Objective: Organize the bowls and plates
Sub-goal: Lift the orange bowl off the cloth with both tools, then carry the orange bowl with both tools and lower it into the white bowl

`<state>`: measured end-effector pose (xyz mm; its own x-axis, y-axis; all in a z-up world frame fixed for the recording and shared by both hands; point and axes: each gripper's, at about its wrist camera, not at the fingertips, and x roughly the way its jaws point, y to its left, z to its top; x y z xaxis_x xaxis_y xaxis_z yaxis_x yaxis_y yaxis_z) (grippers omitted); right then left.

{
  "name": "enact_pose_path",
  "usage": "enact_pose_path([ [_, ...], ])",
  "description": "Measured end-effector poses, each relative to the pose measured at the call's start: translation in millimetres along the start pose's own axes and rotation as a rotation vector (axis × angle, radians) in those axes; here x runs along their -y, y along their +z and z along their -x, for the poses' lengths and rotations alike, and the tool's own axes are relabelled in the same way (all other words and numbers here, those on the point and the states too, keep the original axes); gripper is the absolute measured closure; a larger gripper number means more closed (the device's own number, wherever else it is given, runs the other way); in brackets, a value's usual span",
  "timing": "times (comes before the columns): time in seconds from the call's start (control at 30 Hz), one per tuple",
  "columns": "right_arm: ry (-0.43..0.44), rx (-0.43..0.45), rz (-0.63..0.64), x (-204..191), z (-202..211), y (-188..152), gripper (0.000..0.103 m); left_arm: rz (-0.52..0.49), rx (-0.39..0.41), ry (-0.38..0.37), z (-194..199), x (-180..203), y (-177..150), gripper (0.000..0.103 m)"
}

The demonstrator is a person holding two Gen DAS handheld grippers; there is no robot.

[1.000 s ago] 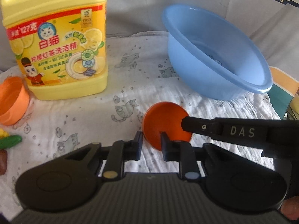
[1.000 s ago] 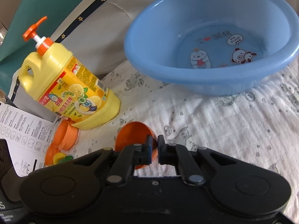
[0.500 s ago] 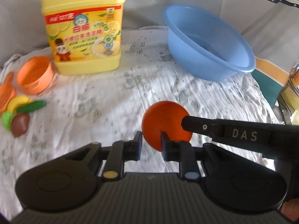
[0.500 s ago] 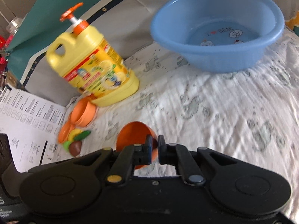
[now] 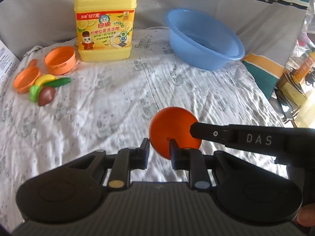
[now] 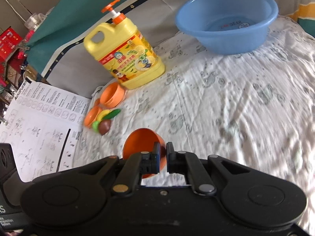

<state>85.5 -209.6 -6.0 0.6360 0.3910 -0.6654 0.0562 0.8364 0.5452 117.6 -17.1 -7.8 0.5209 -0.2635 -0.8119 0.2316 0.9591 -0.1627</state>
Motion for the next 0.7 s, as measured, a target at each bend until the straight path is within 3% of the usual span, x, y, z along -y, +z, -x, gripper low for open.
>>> enact_pose_path([
  [0.4, 0.005, -0.022, 0.02, 0, 45, -52, 0.097, 0.009, -0.001, -0.014, 50, 12, -56, 0.082],
  [0.7, -0.013, -0.059, 0.054, 2, 62, -90, 0.096, 0.034, -0.035, -0.038, 58, 13, -93, 0.081],
])
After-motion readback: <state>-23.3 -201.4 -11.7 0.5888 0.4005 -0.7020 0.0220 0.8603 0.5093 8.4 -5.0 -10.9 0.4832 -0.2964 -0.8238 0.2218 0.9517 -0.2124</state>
